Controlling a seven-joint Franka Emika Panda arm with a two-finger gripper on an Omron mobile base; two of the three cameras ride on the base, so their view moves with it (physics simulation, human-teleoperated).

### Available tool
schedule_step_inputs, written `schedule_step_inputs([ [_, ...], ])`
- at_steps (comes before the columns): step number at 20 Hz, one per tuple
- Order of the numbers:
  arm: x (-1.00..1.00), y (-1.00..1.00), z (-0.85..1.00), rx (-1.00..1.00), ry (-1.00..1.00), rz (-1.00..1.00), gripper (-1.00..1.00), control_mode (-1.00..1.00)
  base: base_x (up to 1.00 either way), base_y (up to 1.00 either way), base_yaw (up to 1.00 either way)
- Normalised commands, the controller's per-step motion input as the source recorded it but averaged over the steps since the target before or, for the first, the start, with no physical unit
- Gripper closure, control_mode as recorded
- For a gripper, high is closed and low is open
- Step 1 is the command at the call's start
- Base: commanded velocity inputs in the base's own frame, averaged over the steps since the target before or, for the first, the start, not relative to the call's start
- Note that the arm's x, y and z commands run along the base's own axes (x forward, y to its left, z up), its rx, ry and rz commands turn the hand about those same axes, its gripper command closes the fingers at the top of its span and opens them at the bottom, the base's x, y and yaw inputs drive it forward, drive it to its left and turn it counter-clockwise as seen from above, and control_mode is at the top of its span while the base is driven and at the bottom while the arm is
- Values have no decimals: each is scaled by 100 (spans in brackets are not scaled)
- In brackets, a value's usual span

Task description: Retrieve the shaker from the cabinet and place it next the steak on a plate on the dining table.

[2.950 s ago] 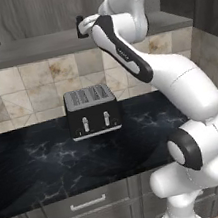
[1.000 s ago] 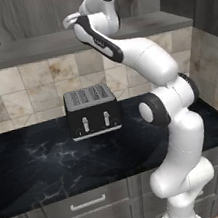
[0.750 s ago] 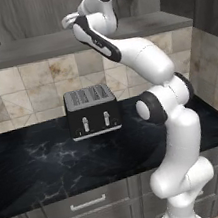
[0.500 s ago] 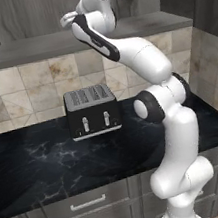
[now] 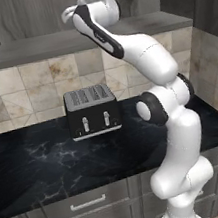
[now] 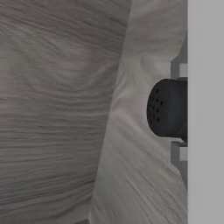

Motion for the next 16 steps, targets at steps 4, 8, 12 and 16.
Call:
schedule_step_inputs([
  [4, -92, -25, -14, 0, -7, 0, 100, -100, 0, 0, 0],
  [8, -100, -26, -34, 0, -26, 1, 100, -100, 0, 0, 0],
  [12, -100, -29, -23, 0, -36, 2, 100, -100, 0, 0, 0],
  [16, -100, -42, -16, 1, -27, 2, 100, -100, 0, 0, 0],
])
